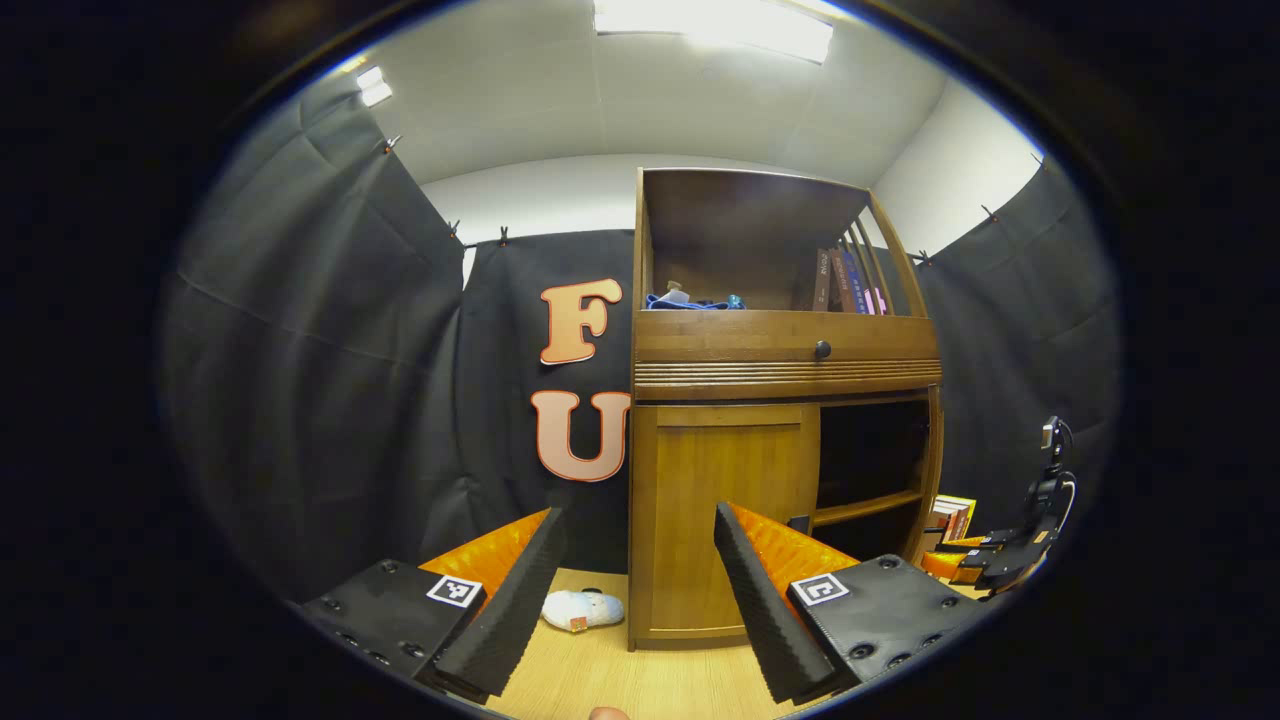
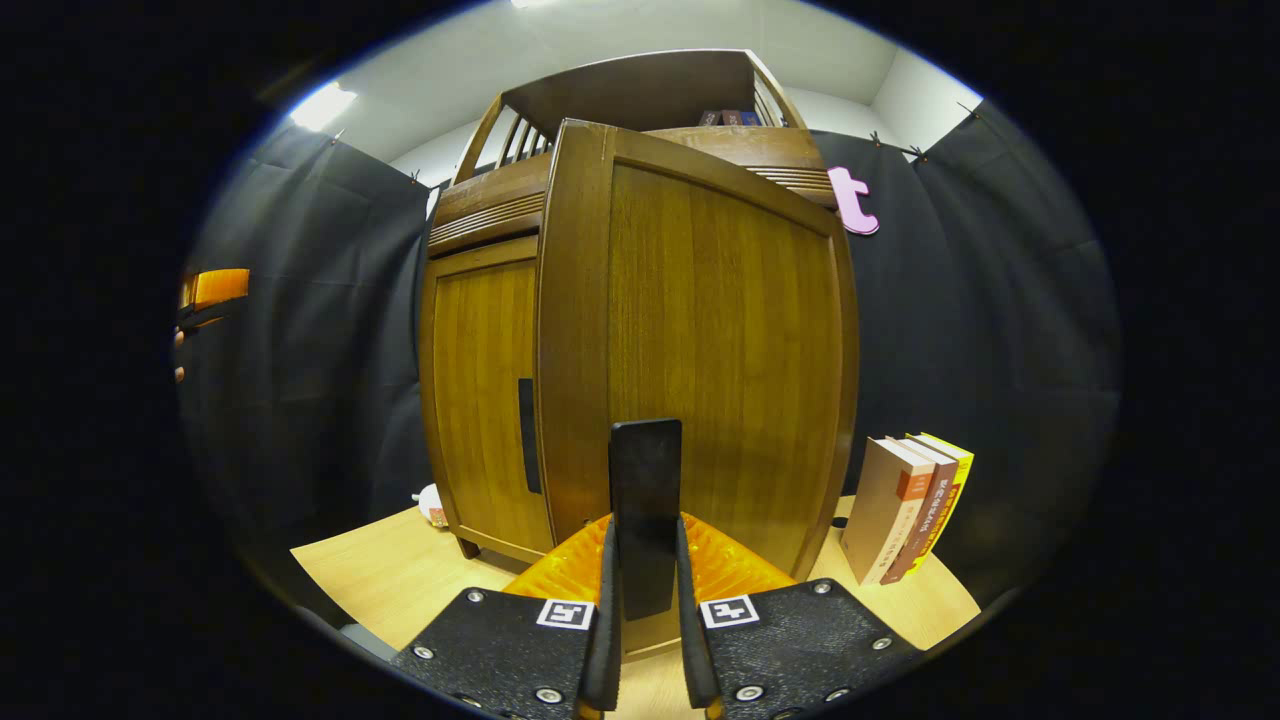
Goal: Open the right door of the double-door shoe cabinet with the right hand, and open the left door with the left hand.
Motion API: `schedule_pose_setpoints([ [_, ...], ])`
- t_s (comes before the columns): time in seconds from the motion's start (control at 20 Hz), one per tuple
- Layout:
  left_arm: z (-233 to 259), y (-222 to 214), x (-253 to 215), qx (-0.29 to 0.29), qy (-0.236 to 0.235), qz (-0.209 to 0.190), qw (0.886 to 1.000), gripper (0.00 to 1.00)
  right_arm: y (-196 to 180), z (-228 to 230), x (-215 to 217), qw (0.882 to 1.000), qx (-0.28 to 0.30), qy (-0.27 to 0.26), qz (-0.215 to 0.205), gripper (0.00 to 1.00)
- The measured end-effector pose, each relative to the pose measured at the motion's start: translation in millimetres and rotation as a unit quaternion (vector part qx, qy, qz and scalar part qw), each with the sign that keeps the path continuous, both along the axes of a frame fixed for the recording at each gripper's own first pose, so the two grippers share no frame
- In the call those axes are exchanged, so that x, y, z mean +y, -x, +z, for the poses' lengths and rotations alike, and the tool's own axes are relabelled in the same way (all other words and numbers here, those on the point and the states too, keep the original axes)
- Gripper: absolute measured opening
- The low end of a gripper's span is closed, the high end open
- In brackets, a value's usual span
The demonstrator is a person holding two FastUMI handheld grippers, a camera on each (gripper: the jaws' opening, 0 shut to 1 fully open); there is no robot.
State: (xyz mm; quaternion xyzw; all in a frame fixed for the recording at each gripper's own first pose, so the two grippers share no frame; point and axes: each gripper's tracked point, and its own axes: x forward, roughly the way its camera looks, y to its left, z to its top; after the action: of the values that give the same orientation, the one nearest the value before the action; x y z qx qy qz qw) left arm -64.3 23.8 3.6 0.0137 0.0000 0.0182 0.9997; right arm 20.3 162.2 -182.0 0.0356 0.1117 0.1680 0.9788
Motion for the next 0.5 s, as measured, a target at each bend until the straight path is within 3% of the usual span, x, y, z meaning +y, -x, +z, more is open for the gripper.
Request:
schedule_pose_setpoints([
  [0.15, -4, 1, -12, 0.004, -0.005, -0.008, 1.0, 0.96, 16, 4, -18, 1.0, -0.004, 0.005, -0.013, 0.19],
  [0.2, -6, 1, -15, 0.006, -0.006, -0.011, 1.0, 0.96, 19, 5, -26, 1.0, -0.005, 0.007, -0.017, 0.29],
  [0.3, -7, 2, -23, 0.008, -0.004, -0.018, 1.0, 0.99, 26, 4, -39, 0.999, -0.006, 0.01, -0.03, 0.19],
  [0.5, -6, 1, -40, 0.008, 0.003, -0.032, 0.999, 0.94, 37, 6, -68, 0.998, -0.015, 0.023, -0.049, 0.11],
])
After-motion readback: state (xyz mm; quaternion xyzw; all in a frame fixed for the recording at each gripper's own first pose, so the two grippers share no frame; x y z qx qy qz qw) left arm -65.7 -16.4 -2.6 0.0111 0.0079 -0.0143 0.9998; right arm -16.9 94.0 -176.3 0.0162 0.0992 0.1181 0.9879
